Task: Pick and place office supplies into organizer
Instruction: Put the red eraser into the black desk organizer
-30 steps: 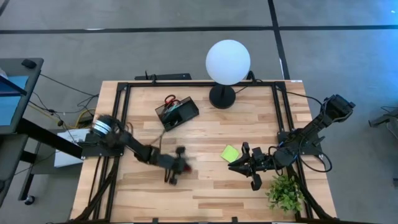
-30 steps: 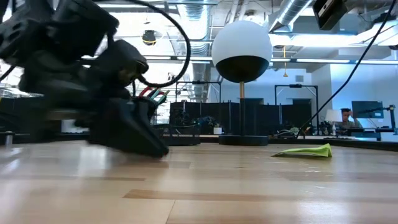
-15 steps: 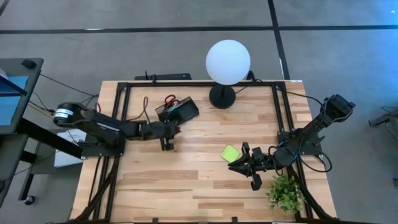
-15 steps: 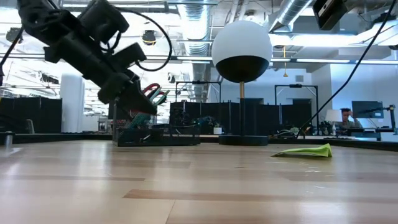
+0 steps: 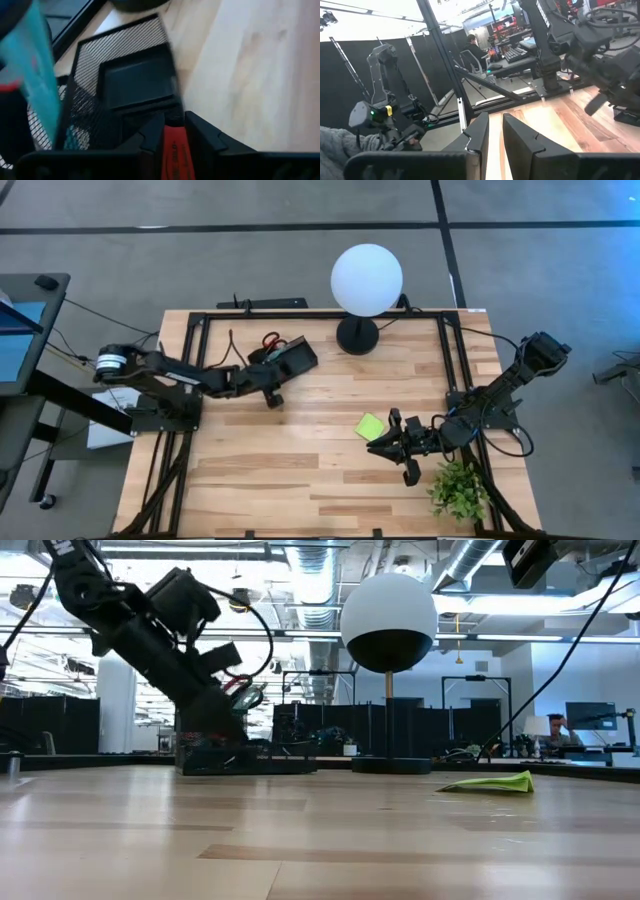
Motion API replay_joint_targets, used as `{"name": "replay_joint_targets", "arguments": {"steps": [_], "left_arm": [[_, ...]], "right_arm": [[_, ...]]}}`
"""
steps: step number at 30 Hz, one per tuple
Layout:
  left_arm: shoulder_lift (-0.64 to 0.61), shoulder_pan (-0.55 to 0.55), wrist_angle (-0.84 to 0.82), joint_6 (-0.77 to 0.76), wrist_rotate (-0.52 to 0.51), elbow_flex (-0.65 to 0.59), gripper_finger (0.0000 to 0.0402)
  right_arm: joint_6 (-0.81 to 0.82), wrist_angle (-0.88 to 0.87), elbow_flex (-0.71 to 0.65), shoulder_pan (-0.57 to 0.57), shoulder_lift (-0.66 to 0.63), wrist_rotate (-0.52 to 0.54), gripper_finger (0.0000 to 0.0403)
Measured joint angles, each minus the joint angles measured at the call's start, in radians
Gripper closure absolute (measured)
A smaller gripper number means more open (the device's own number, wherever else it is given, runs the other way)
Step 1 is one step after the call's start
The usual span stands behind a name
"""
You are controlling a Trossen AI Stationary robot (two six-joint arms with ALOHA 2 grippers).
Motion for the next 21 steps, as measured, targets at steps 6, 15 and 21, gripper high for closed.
{"name": "replay_joint_targets", "arguments": {"steps": [6, 15, 21], "left_arm": [[0.066, 0.009, 0.036, -0.013, -0.062, 0.001, 0.0334], [0.075, 0.004, 0.028, -0.029, -0.161, 0.000, 0.0328], [0.074, 0.003, 0.035, -0.036, -0.141, 0.000, 0.0276]], "right_arm": [[0.000, -0.001, 0.000, 0.000, 0.000, 0.000, 0.0353], [0.000, 0.000, 0.000, 0.000, 0.000, 0.000, 0.0353], [0.000, -0.001, 0.000, 0.000, 0.000, 0.000, 0.0353]]}}
